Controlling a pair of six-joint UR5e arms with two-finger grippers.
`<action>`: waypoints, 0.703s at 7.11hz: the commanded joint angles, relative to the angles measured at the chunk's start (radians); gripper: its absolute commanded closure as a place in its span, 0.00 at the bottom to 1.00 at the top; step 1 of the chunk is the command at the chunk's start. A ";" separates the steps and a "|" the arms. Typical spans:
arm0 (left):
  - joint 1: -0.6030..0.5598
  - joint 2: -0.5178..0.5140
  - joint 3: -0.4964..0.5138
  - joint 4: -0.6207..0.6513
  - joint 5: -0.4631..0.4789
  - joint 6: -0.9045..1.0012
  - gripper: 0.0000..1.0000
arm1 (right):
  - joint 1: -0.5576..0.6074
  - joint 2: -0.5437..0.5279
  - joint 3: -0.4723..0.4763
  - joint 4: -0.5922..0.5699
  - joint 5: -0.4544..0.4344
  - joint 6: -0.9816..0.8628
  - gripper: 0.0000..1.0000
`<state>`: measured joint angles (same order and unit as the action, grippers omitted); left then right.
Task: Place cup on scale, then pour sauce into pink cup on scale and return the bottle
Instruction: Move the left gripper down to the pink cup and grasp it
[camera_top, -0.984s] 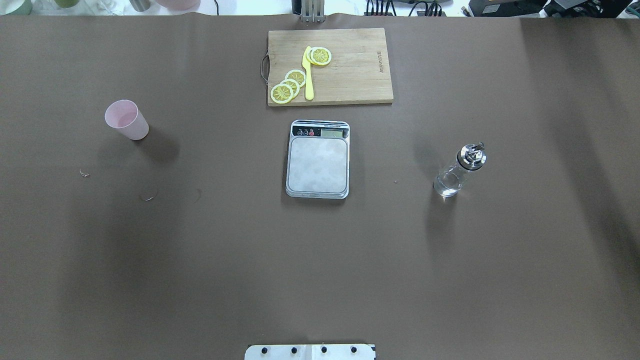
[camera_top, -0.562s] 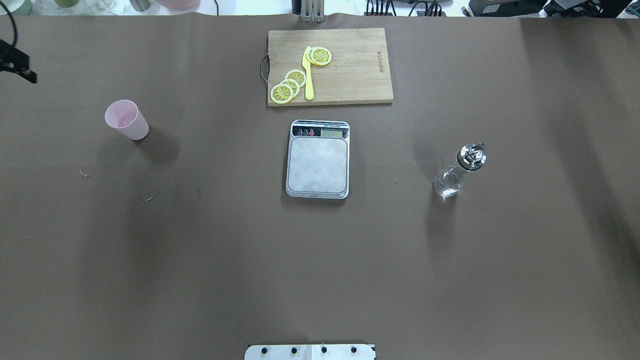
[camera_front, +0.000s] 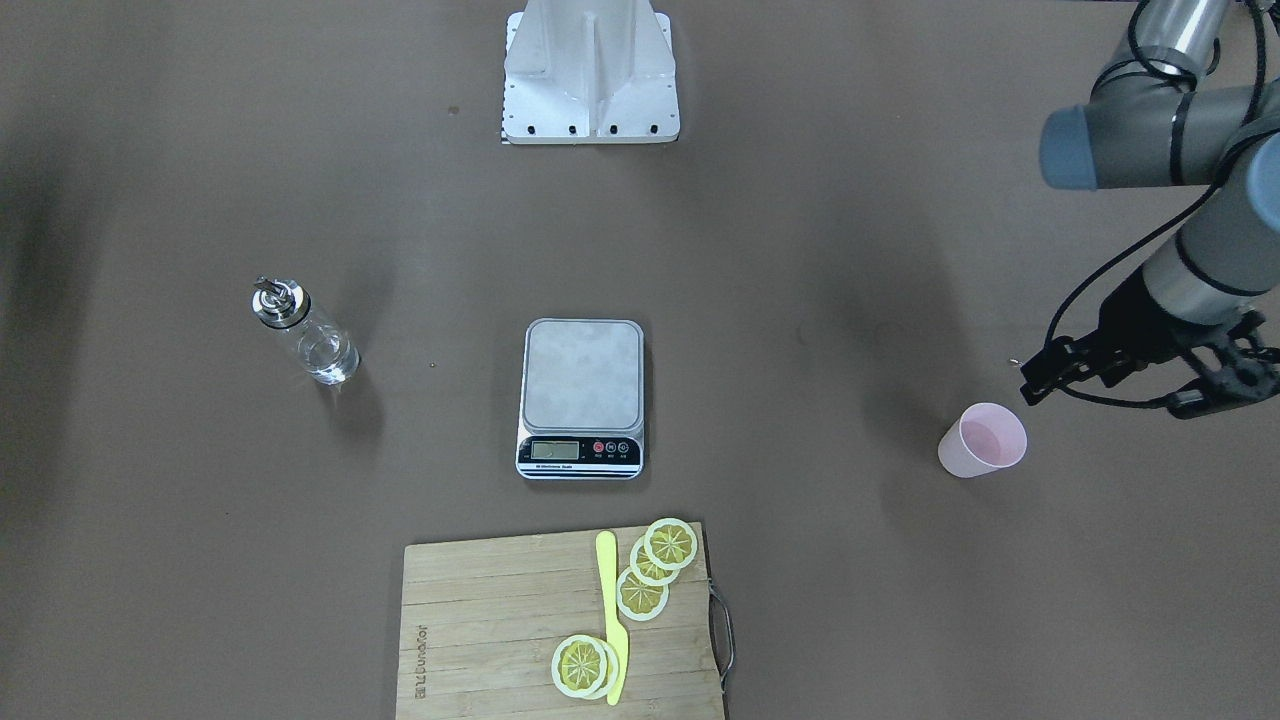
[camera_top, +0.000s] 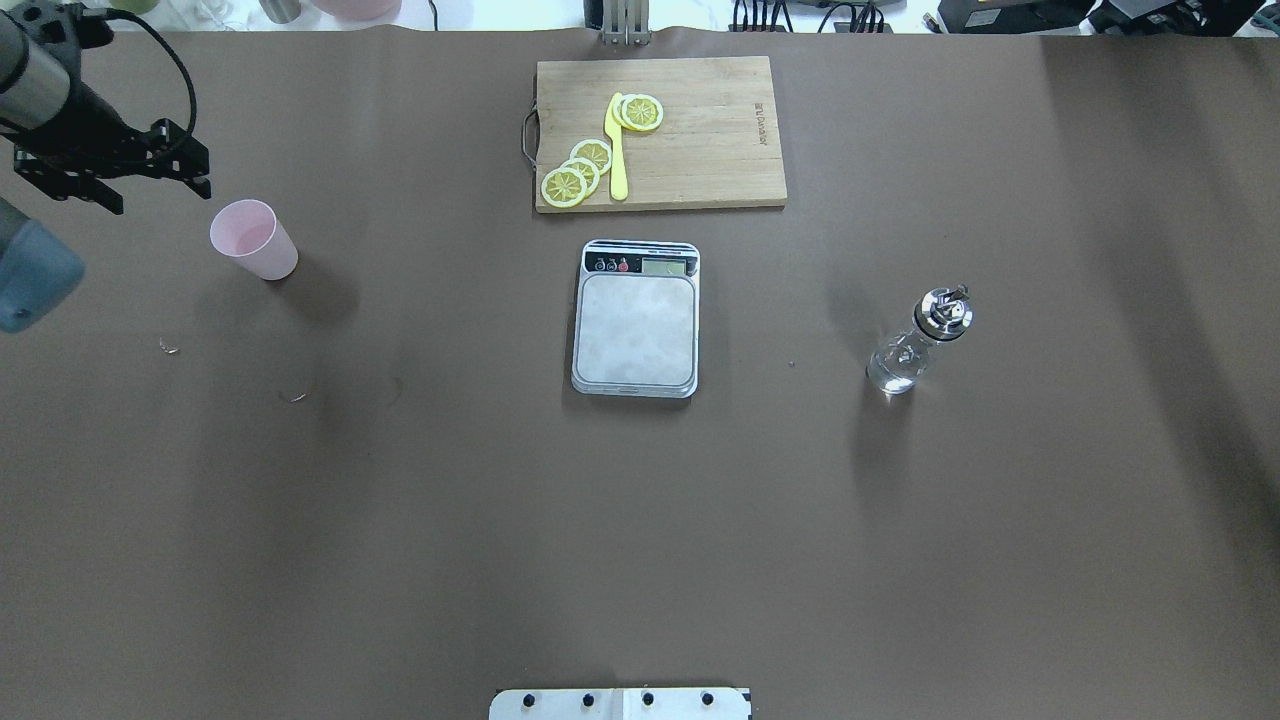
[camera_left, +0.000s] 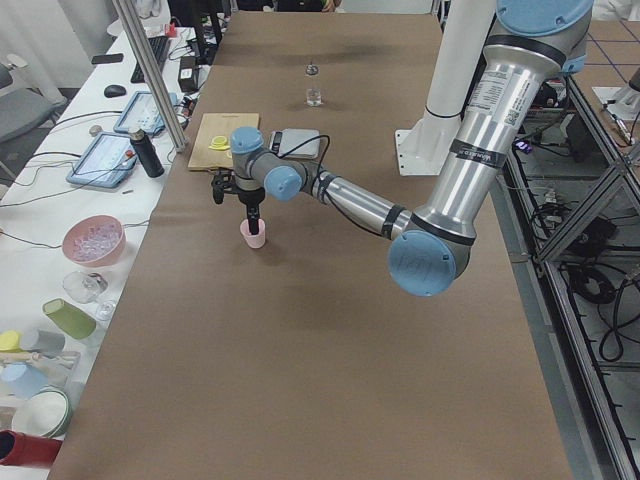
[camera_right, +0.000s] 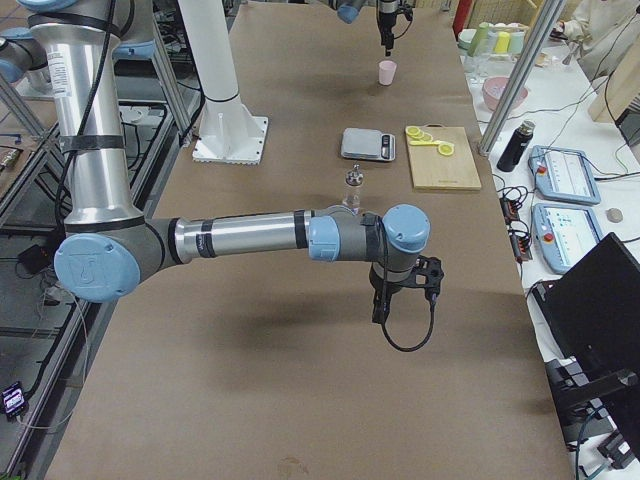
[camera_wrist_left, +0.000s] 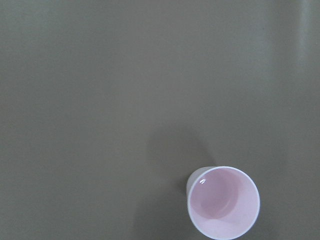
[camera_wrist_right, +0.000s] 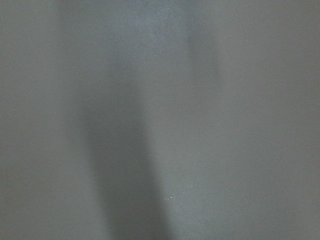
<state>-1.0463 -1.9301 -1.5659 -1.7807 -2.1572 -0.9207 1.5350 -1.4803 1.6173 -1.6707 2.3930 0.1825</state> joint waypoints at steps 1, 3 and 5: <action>0.008 0.010 0.075 -0.095 0.004 0.005 0.03 | -0.001 0.000 0.001 0.000 0.000 0.000 0.00; 0.008 0.007 0.115 -0.140 0.005 -0.004 0.06 | -0.001 0.002 0.003 0.000 0.000 0.000 0.00; 0.009 0.007 0.116 -0.140 0.004 -0.006 0.29 | -0.003 0.003 0.003 0.002 0.000 0.000 0.00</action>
<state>-1.0375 -1.9238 -1.4522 -1.9166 -2.1526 -0.9248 1.5335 -1.4785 1.6196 -1.6695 2.3930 0.1825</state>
